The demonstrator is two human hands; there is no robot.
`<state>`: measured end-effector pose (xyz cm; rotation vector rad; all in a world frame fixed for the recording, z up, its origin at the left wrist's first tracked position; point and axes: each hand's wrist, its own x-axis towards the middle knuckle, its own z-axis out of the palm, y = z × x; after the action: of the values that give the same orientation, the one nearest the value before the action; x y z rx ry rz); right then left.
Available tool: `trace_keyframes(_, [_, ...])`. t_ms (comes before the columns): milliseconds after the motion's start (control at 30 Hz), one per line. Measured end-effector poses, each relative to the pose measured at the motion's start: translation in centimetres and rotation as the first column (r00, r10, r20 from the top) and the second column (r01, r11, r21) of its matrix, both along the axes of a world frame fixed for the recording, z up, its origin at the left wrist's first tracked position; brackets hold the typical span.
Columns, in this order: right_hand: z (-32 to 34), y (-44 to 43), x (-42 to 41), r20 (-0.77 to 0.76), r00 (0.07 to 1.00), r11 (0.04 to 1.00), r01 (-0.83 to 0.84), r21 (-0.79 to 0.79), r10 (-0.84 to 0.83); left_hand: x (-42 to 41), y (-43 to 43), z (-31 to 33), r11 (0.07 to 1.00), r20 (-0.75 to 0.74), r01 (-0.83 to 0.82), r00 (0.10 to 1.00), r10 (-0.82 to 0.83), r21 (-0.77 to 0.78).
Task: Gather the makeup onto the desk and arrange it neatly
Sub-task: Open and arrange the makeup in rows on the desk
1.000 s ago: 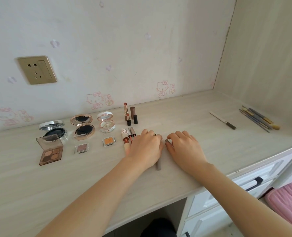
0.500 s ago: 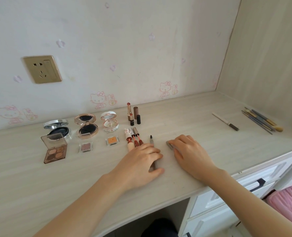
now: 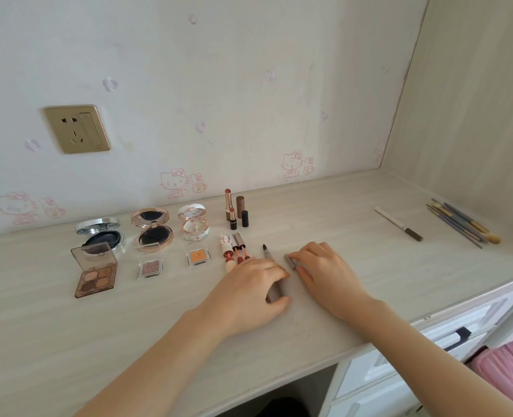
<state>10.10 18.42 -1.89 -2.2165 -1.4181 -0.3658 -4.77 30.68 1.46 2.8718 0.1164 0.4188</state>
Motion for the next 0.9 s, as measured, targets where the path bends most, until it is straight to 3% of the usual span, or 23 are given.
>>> trace_keyframes(467, [0.9, 3.6, -0.9, -0.108, 0.993, 0.998, -0.057, -0.035, 0.053, 0.6, 1.5, 0.4, 0.993, -0.003, -0.102, 0.995, 0.102, -0.061])
trace_keyframes(900, [1.0, 1.9, -0.6, -0.101, 0.988, 0.992, -0.120, -0.030, 0.116, 0.0, 2.0, 0.4, 0.986, 0.010, -0.151, 0.988, 0.152, -0.074])
